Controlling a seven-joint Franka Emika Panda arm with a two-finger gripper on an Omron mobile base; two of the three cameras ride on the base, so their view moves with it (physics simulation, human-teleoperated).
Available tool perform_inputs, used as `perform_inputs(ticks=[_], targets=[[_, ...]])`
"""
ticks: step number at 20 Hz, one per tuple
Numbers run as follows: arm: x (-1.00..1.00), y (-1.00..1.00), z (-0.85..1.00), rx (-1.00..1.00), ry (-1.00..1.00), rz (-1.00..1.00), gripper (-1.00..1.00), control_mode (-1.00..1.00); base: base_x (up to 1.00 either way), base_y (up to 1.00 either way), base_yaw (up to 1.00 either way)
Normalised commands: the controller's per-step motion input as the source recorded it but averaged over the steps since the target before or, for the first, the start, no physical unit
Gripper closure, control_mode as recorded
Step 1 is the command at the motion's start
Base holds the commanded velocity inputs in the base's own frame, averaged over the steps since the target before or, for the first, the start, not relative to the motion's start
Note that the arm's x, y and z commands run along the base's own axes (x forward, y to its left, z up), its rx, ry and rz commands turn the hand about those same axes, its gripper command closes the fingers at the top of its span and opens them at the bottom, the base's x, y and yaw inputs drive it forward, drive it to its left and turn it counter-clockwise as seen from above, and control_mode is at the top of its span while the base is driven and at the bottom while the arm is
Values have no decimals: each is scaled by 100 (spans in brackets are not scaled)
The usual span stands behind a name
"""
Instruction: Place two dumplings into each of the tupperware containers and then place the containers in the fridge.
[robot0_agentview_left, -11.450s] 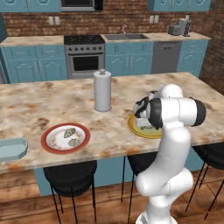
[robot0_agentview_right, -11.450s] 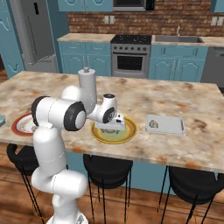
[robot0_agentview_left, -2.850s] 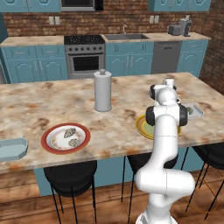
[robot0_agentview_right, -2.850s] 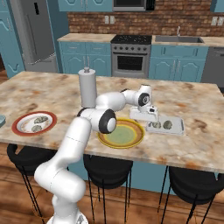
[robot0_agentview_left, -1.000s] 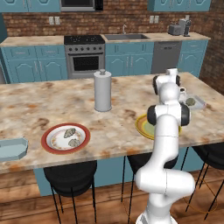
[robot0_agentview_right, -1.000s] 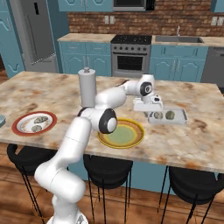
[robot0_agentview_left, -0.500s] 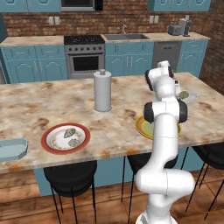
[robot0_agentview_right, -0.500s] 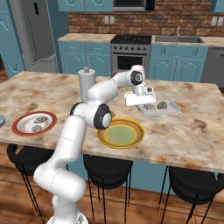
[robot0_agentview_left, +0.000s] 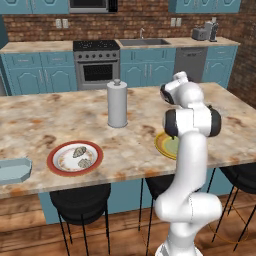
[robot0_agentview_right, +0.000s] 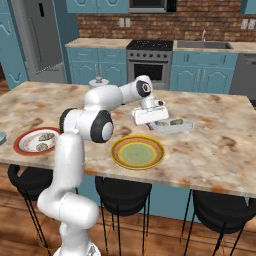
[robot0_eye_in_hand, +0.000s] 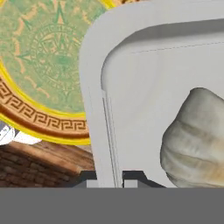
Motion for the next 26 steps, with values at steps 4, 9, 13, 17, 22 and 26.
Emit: perform_inputs(ticks=[4, 9, 13, 17, 22, 26], targets=[[-100, 4, 12, 2, 0, 31, 100, -100, 0, 0, 0], [-98, 2, 26, 17, -3, 34, 100, -100, 0, 0, 0], [-80, 20, 49, 15, -13, 31, 100, -100, 0, 0, 0], [-74, 27, 76, 7, -15, 29, 100, -100, 0, 0, 0], [-55, 55, 61, 1, -3, 28, 100, -100, 0, 0, 0], [-17, 63, 48, 0, 1, 23, 100, -100, 0, 0, 0]])
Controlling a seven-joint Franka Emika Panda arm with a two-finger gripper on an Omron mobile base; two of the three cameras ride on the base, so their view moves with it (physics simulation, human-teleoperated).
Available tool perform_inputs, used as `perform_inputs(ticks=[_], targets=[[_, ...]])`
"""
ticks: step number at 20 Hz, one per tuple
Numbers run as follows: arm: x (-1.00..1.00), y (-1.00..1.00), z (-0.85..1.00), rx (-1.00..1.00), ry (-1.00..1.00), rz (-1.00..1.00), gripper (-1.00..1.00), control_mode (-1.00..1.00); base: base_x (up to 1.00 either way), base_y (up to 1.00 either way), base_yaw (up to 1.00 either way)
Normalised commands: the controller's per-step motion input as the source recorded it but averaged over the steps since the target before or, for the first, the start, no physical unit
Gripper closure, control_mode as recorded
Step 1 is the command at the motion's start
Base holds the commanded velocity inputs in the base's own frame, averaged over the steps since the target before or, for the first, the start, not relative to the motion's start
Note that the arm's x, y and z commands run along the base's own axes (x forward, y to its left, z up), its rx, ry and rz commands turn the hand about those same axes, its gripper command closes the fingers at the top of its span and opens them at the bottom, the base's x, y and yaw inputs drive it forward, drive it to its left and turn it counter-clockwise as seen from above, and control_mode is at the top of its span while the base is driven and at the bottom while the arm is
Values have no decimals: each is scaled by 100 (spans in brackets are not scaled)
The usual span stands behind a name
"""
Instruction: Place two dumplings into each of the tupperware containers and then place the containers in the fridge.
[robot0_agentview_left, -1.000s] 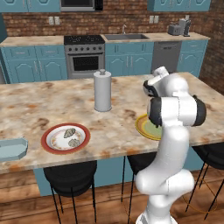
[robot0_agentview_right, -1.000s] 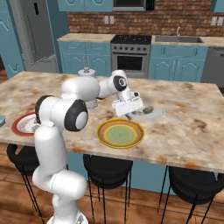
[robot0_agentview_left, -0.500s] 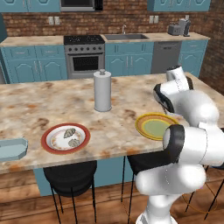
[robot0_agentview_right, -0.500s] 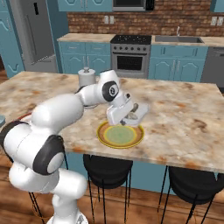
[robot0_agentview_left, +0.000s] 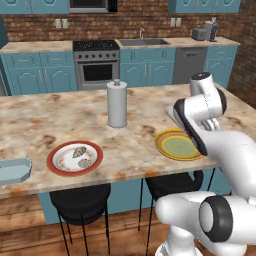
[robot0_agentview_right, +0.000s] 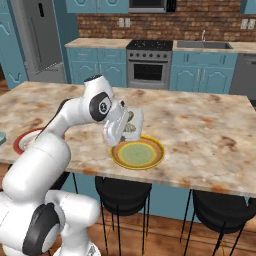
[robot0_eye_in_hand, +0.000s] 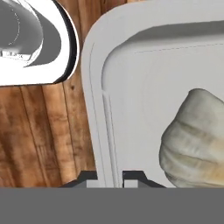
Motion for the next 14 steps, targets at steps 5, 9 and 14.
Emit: perform_inputs(ticks=[5, 9, 14], targets=[[-10, 48, 34, 13, 2, 10, 100, -100, 0, 0, 0], [-35, 14, 31, 13, 0, -1, 100, -100, 0, 0, 0], [-42, 11, 31, 1, 3, -8, 100, -100, 0, 0, 0]])
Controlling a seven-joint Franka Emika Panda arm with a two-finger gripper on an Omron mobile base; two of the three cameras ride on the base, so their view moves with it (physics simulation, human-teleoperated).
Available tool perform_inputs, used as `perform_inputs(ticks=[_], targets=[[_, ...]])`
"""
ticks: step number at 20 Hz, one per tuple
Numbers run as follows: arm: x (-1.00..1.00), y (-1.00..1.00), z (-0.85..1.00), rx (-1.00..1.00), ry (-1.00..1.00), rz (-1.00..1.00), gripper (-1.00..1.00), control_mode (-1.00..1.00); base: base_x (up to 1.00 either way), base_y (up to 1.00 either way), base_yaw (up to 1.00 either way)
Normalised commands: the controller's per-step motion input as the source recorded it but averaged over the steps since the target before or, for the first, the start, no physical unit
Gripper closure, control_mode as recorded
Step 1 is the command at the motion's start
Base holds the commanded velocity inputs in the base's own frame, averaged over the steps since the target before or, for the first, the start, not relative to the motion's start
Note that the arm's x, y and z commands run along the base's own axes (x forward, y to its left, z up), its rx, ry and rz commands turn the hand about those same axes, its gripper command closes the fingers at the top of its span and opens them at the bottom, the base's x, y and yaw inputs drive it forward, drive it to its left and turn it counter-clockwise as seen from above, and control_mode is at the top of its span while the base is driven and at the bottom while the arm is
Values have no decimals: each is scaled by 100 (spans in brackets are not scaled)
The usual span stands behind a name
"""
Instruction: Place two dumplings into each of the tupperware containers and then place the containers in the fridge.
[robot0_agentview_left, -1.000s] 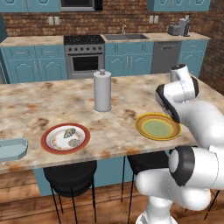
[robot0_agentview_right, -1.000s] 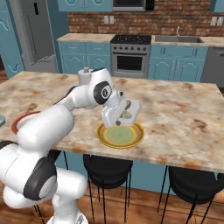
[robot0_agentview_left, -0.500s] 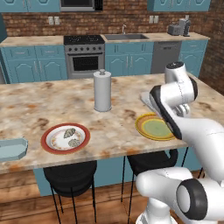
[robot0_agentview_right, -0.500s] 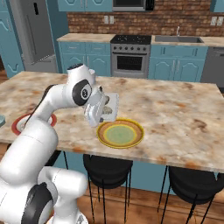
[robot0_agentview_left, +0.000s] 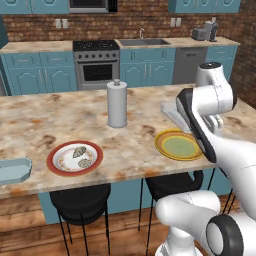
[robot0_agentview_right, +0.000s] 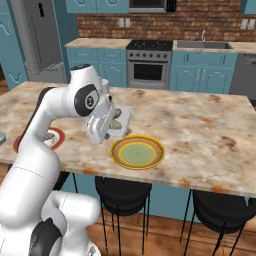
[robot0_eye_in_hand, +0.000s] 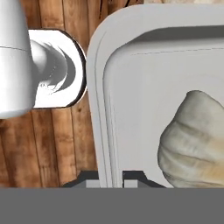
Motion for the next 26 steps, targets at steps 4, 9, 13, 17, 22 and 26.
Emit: perform_inputs(ticks=[4, 9, 13, 17, 22, 26], targets=[[-46, 27, 4, 7, 0, -8, 100, -100, 0, 0, 0], [-55, 24, 0, 10, 0, -7, 100, -100, 0, 0, 0], [-37, 0, 0, 4, 0, 0, 100, -100, 0, 0, 0], [-28, 15, 0, 0, -1, 0, 100, -100, 0, 0, 0], [-32, 16, 4, 0, 0, -6, 100, -100, 0, 0, 0], [-33, 1, 0, -2, 0, -11, 100, -100, 0, 0, 0]])
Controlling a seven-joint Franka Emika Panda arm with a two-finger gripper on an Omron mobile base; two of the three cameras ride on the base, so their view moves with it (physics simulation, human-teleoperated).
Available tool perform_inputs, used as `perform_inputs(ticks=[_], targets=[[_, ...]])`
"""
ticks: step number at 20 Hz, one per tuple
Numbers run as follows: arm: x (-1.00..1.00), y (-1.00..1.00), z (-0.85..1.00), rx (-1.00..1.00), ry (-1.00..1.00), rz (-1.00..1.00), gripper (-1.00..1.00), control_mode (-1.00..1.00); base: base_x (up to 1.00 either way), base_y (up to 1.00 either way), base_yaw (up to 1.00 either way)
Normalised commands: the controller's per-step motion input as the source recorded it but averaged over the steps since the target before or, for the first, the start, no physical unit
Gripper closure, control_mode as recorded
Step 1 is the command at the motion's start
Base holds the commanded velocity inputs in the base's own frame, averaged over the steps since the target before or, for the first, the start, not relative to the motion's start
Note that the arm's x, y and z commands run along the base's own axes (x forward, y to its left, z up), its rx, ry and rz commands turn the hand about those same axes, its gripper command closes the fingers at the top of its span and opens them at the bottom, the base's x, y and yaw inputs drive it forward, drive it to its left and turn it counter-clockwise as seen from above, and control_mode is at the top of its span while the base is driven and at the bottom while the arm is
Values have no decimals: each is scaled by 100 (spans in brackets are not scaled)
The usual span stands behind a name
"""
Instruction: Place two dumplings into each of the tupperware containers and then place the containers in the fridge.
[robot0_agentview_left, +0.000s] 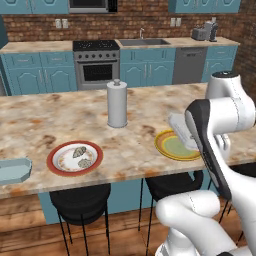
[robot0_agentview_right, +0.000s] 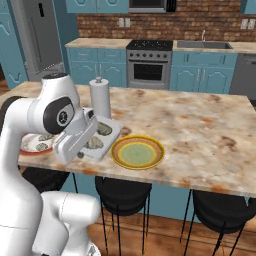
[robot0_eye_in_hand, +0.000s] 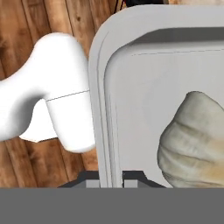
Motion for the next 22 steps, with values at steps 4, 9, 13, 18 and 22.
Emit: perform_inputs(ticks=[4, 9, 13, 18, 22], targets=[[-18, 0, 0, -2, 0, -4, 100, -100, 0, 0, 0], [0, 1, 0, 0, 0, 0, 100, -100, 0, 0, 0], [-1, 0, 0, 0, 0, 0, 100, 100, -46, 4, 0], [0, 0, 0, 0, 0, 0, 100, 100, -99, 83, 1], [0, 0, 0, 0, 0, 0, 100, 100, -43, 100, 3]])
